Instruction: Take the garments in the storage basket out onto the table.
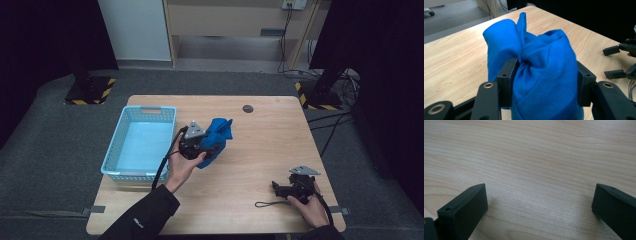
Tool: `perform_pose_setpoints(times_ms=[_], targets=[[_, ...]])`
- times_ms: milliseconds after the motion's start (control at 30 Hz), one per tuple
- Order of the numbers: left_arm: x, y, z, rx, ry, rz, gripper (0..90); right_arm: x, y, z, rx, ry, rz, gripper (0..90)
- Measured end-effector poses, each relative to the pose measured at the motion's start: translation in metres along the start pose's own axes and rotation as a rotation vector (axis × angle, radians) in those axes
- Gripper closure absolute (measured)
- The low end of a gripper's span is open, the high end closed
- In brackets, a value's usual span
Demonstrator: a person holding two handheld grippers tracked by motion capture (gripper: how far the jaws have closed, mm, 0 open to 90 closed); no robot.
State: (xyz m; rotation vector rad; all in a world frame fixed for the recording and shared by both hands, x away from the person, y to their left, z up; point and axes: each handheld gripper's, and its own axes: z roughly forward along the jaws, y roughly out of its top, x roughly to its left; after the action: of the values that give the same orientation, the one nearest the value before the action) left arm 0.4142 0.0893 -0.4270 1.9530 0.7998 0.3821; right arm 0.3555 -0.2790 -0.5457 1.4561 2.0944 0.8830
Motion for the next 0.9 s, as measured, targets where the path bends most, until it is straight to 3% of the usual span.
perform_pose_setpoints(times_ms=[900], targets=[[-0.008, -0.019, 0.029, 0.071, -0.034, 0.033, 45.1, 0.000, 0.000, 0.000, -0.001, 0.000, -0.001, 0.5]])
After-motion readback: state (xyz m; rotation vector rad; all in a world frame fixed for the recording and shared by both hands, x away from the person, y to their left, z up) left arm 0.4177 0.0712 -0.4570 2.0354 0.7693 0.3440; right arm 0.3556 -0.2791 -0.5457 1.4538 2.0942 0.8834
